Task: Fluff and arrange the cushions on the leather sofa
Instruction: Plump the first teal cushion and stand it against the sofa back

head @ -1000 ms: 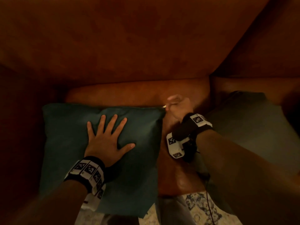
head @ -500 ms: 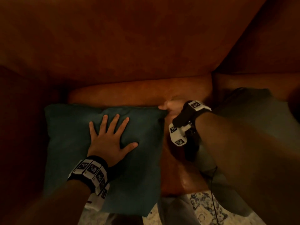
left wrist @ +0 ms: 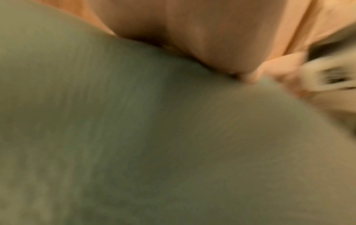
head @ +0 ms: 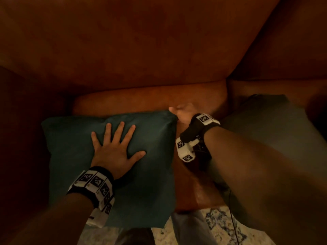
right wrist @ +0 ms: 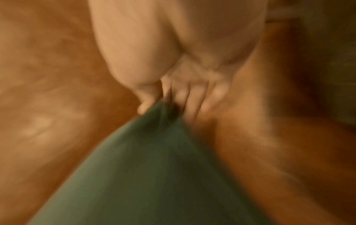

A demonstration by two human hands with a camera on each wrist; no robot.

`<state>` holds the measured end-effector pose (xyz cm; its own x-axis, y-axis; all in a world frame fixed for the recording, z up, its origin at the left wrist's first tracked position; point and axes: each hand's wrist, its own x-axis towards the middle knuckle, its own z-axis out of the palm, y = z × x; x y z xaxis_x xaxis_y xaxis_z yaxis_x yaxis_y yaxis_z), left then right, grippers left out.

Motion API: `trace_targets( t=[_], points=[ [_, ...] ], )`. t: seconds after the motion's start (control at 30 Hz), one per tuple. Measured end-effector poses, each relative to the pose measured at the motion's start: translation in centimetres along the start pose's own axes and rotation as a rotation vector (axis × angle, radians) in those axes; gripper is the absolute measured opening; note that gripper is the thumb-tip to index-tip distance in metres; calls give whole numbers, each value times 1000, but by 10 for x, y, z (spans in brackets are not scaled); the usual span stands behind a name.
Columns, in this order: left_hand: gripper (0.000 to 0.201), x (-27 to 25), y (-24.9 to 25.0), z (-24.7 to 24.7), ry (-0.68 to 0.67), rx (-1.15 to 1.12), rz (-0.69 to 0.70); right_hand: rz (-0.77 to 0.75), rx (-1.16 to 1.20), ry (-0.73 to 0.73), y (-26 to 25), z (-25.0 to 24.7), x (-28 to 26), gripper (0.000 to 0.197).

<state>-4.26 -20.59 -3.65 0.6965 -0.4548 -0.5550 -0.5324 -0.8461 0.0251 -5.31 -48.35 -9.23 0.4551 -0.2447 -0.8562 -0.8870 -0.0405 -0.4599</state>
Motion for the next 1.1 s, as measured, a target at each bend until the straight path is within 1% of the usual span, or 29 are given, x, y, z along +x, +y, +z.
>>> trace_targets(
  t=[0.03,0.07,0.1,0.13,0.17,0.2,0.23,0.27,0.3,0.37,0.4,0.43,0.5,0.53,0.57,0.63,0.67,0.7,0.73,0.77,0.83,0.87,0.93,1.03,1.1],
  points=[
    [86,-5,5,-3,41,-7,2,-61,-97,89,-6,3,-2,32],
    [86,-14,13,-5,84,-9,32,-82,-138,144,-11,8,-3,30],
    [87,-28,21,-5,114,-11,101,-99,-140,177,-13,12,-5,34],
    [89,-46,28,1,123,0,200,-106,-124,203,-13,16,-10,41],
    [92,-66,34,9,96,28,304,-90,-86,219,-8,20,-17,49],
    [96,-85,37,18,43,68,361,-73,-42,232,-1,23,-27,56],
    [100,-98,36,26,-34,108,357,-81,-10,242,8,25,-38,59],
    [103,-110,34,33,-94,123,305,-92,10,248,21,28,-57,60],
    [103,-111,31,39,-117,127,248,-129,6,269,33,32,-73,56],
    [100,-98,29,42,-118,116,165,-169,-72,297,71,43,-95,39],
    [98,-90,32,41,-105,124,154,-135,-114,289,94,48,-108,26],
    [96,-83,35,41,-86,141,158,-88,-171,250,119,55,-122,18],
    [94,-71,37,43,-53,165,170,27,-233,89,157,66,-148,21],
    [93,-68,34,46,-51,170,170,59,-192,38,170,72,-158,21],
    [93,-67,31,47,-56,172,174,59,-85,19,180,80,-167,20],
    [92,-67,25,47,-73,178,185,88,249,62,198,102,-176,21],
    [91,-68,23,47,-84,181,191,119,438,90,208,116,-172,22],
    [89,-68,23,47,-98,178,195,148,522,106,218,130,-169,24],
    [87,-70,23,47,-111,174,196,167,506,118,231,143,-166,24],
    [86,-70,24,48,-112,170,197,165,469,135,239,154,-165,26],
    [84,-72,25,48,-107,176,201,100,403,245,241,173,-164,38],
    [84,-73,26,49,-102,175,202,71,389,265,240,181,-164,34],
    [84,-75,24,50,-93,169,212,83,369,303,225,194,-170,20],
    [87,-78,21,49,-119,154,221,125,525,401,215,202,-171,16],
    [87,-80,20,50,-127,154,225,142,467,464,212,196,-174,8]
  ],
)
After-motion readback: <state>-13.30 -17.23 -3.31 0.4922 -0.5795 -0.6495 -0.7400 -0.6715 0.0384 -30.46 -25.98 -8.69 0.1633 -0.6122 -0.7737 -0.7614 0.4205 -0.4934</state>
